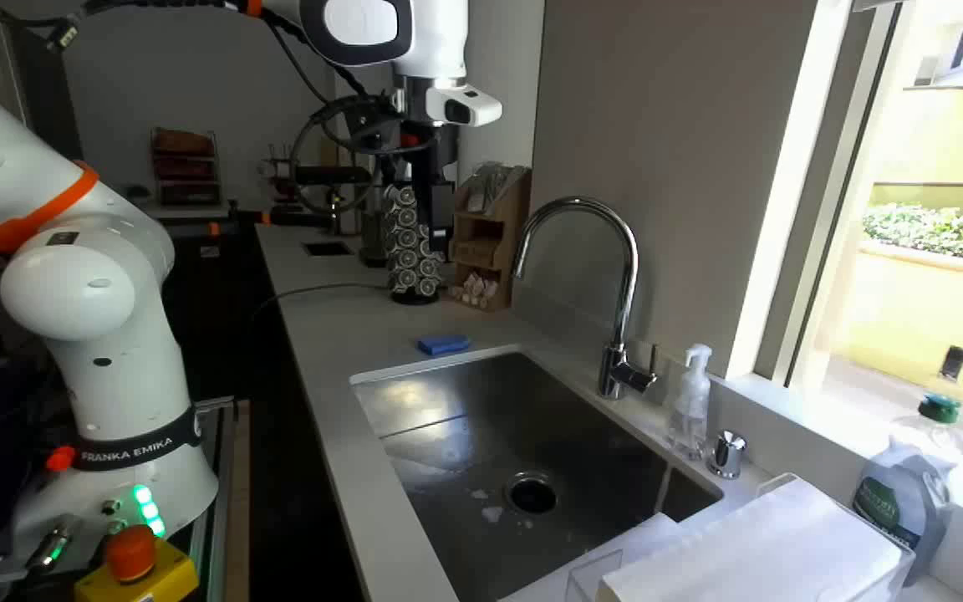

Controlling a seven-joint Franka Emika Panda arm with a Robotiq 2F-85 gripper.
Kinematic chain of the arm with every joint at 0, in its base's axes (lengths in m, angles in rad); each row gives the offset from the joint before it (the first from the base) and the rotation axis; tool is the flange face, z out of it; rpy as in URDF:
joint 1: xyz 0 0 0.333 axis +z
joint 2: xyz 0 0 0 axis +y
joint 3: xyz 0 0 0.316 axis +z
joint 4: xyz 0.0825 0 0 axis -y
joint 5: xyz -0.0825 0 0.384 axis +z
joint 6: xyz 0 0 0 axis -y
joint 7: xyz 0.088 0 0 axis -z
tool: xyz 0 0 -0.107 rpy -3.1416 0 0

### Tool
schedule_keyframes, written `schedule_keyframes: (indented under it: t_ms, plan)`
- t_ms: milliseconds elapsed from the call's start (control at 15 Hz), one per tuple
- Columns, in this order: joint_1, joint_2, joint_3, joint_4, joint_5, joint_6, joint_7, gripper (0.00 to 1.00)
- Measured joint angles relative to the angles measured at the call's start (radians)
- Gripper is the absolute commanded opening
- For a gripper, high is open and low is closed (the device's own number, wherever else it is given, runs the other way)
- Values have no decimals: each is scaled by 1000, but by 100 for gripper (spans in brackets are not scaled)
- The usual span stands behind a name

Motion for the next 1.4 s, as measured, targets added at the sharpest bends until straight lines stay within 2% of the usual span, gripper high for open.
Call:
schedule_keyframes:
  t_ms: [1000, 1133, 1400]
  plan:
    - [8, 31, 19, -2, 7, 0, -25, 100]
    - [31, 75, 36, -8, 23, 34, -53, 100]
    - [86, 187, 74, -25, 53, 182, -111, 100]
